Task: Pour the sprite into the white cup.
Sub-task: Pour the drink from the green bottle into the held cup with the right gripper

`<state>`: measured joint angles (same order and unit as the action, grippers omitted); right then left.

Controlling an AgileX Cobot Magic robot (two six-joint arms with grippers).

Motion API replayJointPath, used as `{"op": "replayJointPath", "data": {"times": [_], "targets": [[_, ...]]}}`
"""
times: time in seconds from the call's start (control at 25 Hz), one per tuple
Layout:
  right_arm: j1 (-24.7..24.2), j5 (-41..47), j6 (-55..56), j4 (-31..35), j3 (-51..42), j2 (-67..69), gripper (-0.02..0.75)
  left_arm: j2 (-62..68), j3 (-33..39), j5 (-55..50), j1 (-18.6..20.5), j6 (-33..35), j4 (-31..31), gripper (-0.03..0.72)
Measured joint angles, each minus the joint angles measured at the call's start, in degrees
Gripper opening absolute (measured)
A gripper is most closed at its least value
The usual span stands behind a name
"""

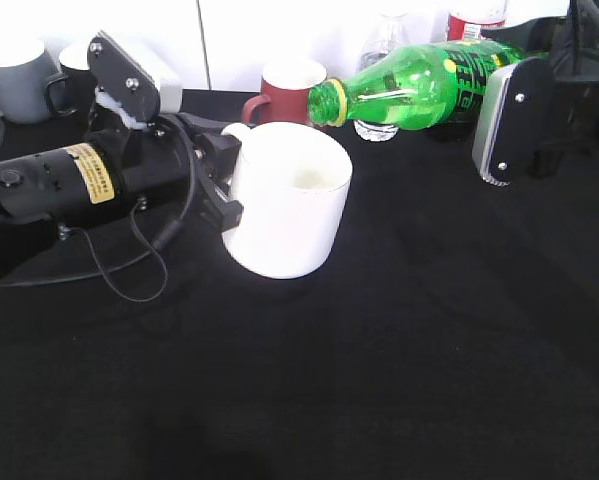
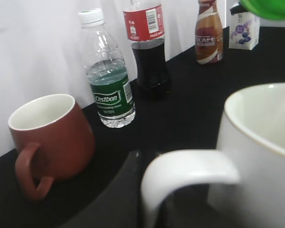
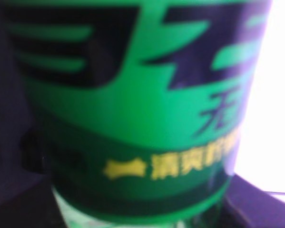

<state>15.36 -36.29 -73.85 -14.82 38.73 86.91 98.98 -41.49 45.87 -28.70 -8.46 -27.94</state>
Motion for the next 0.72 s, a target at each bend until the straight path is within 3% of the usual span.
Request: {"op": "replayJointPath", "data": {"times": [0.72], "targets": [[0.0,2.48,-2.58,-1.63,1.57,0.0,0.387,0.0,0.0,-0.71,0.0,0.0,0.0,0.039]]}}
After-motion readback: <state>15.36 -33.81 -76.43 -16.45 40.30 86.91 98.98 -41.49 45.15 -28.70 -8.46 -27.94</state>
